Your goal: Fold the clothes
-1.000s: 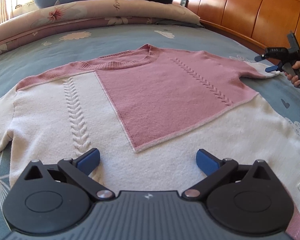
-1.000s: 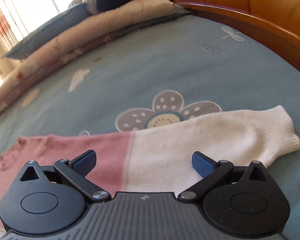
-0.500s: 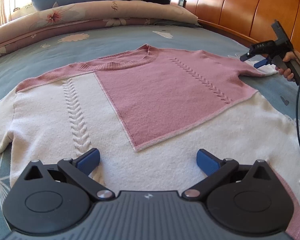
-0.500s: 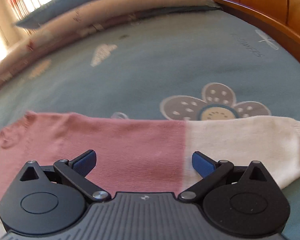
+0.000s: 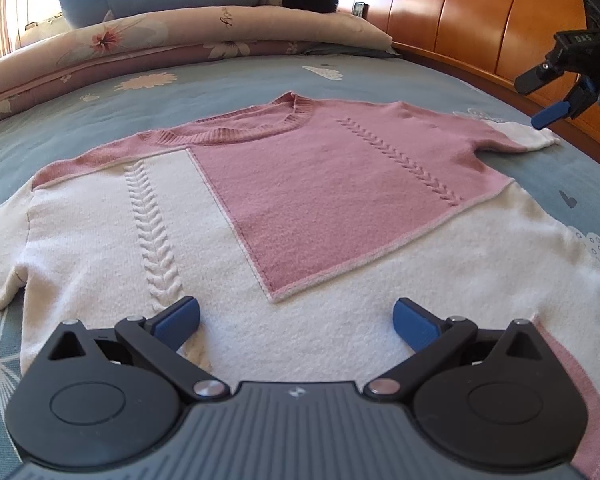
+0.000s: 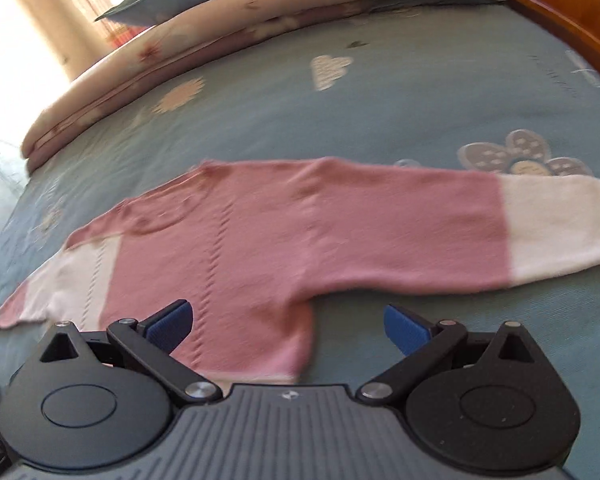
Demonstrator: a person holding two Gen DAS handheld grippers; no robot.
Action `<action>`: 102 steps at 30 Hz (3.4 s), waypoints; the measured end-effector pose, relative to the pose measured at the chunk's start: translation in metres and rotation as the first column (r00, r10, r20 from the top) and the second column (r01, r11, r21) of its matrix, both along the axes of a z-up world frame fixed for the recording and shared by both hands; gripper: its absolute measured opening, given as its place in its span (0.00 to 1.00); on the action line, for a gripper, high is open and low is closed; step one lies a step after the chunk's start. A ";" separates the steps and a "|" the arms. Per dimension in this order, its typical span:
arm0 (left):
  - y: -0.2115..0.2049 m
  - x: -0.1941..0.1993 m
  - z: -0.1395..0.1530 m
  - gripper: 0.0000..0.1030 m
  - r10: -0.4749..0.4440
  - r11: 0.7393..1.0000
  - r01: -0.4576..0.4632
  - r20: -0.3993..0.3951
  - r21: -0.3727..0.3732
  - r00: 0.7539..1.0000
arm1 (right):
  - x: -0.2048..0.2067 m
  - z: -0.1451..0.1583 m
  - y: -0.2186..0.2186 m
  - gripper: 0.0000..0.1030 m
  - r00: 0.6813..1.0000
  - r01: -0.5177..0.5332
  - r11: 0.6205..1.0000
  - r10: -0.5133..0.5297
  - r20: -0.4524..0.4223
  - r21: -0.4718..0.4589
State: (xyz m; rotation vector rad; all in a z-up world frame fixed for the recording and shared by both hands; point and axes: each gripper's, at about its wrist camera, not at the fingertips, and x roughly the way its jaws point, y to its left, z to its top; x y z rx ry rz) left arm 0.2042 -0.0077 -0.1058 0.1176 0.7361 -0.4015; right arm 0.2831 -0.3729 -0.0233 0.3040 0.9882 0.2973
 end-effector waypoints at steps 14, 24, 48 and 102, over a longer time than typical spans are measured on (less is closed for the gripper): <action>0.000 -0.002 0.002 0.99 -0.007 1.000 0.007 0.005 0.014 1.000 | -0.097 -0.049 0.054 1.00 0.986 0.023 0.999 -0.017 -0.164 0.029; -0.001 -0.002 0.001 0.99 -0.011 1.000 0.011 0.011 0.017 1.000 | -0.193 -0.058 0.080 1.00 0.964 0.016 1.000 -0.021 -0.264 -0.023; -0.002 -0.002 0.001 0.99 -0.019 1.000 0.018 0.014 0.023 1.000 | -0.204 -0.070 0.184 1.00 0.978 -0.188 0.901 0.207 0.006 -0.391; 0.054 -0.089 0.016 0.99 0.230 0.973 -0.229 -0.023 0.031 0.973 | -0.241 -0.083 0.172 1.00 0.937 -0.151 0.920 0.249 0.244 -0.361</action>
